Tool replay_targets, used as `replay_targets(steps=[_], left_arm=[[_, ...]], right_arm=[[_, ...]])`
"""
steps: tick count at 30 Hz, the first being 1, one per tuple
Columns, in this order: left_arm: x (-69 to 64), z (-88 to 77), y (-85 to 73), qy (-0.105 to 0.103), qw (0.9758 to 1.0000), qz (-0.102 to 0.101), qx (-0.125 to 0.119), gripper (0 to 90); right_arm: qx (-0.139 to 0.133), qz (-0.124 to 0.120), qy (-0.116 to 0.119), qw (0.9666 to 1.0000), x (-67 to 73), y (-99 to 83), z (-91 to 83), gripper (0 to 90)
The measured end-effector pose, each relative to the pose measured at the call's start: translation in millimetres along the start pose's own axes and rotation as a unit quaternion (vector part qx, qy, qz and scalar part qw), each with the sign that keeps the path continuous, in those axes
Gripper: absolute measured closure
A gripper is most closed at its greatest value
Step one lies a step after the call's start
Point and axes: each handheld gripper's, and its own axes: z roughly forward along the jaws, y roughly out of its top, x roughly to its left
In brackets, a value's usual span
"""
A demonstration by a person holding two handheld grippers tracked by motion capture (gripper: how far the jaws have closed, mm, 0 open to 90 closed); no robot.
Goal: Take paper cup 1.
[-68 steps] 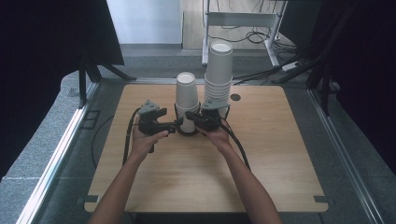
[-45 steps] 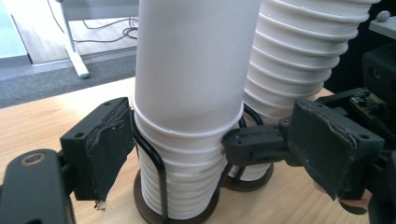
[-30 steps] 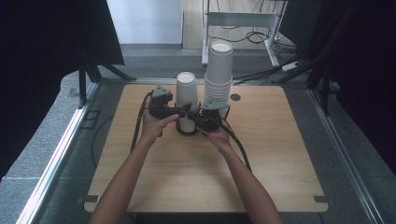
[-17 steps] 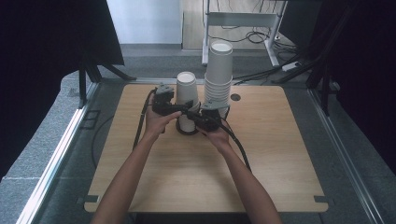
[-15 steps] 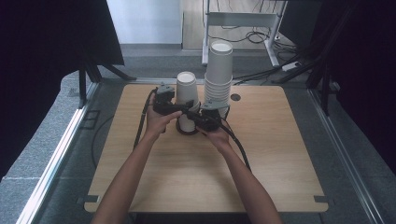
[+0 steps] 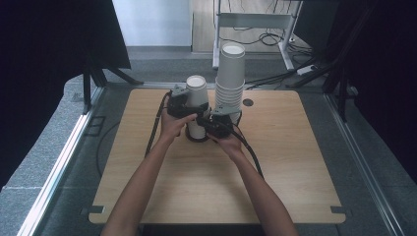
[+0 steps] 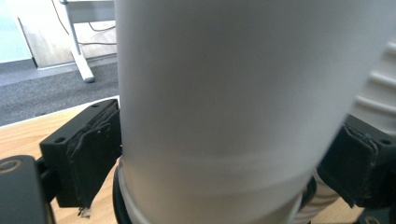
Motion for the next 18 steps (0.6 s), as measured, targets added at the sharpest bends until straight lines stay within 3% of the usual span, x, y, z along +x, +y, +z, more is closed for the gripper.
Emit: replay_targets(steps=[11,18], left_arm=[[-1.5,2.6,0.2,0.005,0.9999,0.012,-0.008,11.1],[-0.7,2.1,2.6,0.003,0.9998,0.003,-0.021,11.4]], right_arm=[[0.001,0.000,-0.001,1.0000,-1.2,0.3,-0.8,88.9],[0.003,0.003,0.000,1.0000,-2.1,-0.4,-0.2,88.9]])
